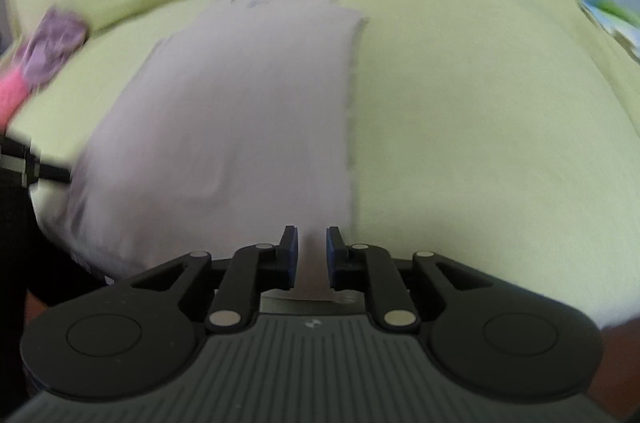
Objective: Fold clothes
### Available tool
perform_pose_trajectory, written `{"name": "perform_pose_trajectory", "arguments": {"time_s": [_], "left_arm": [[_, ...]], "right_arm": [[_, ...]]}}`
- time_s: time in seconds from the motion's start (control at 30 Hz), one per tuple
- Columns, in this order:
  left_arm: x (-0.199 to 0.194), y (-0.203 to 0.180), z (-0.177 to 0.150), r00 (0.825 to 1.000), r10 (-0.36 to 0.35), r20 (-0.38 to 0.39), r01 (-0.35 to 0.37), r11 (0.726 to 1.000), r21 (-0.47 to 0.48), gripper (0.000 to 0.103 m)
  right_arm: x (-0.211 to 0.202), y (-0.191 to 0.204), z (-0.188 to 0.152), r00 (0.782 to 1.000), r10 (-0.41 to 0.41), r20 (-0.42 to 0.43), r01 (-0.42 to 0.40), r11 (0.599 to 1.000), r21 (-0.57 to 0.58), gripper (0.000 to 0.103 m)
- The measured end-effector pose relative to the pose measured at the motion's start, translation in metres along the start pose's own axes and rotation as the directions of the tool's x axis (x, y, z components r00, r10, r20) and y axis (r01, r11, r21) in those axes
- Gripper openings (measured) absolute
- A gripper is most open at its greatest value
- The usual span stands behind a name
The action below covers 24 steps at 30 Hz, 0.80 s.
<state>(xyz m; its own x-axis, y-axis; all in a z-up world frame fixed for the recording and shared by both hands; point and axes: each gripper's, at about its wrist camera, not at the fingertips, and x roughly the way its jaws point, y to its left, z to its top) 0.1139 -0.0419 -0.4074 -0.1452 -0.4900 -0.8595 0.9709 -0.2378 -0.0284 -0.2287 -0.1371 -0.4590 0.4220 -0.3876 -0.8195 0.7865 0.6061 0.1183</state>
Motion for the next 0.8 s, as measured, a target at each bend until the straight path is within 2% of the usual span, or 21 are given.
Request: {"name": "perform_pose_trajectory", "arguments": {"time_s": [0.1,0.17,0.23,0.3,0.5,0.53,0.6,0.8], "left_arm": [[0.013,-0.010,0.009,0.999,-0.031,0.009,0.031,0.999,0.017,0.009],[0.027,-0.016,0.011,0.999,-0.044,-0.006,0.044,0.999,0.026,0.009],[0.036,-0.020,0.009,0.998,-0.050,-0.026,0.051,0.998,0.038,0.009],[0.036,-0.014,0.010,0.998,-0.064,-0.025,0.065,0.997,0.033,0.009],[0.026,-0.006,0.015,0.998,-0.070,0.010,0.069,0.997,0.029,0.009],[0.022,-0.002,0.019,0.997,-0.073,0.028,0.072,0.997,0.033,0.009],[0.020,0.002,0.030,0.995,-0.078,0.059,0.075,0.996,0.038,0.009],[0.039,0.008,0.089,0.989,-0.076,0.128,0.056,0.987,0.147,0.010]], "right_arm": [[0.012,0.002,0.005,1.000,0.001,-0.008,-0.001,1.000,0.002,0.014],[0.019,-0.010,0.009,1.000,-0.012,-0.021,0.014,0.997,0.073,0.017],[0.021,-0.019,0.007,0.999,-0.016,-0.029,0.019,0.994,0.107,0.016],[0.021,-0.029,0.005,1.000,-0.008,-0.025,0.011,0.990,0.142,0.011],[0.017,-0.038,-0.001,0.999,-0.023,-0.025,0.027,0.980,0.199,0.013],[0.013,-0.035,0.001,1.000,-0.028,-0.004,0.028,0.979,0.203,0.015],[0.007,-0.031,0.002,1.000,-0.021,0.023,0.016,0.980,0.200,0.025],[0.009,-0.014,0.021,0.996,-0.011,0.084,-0.005,0.982,0.187,0.027]]}}
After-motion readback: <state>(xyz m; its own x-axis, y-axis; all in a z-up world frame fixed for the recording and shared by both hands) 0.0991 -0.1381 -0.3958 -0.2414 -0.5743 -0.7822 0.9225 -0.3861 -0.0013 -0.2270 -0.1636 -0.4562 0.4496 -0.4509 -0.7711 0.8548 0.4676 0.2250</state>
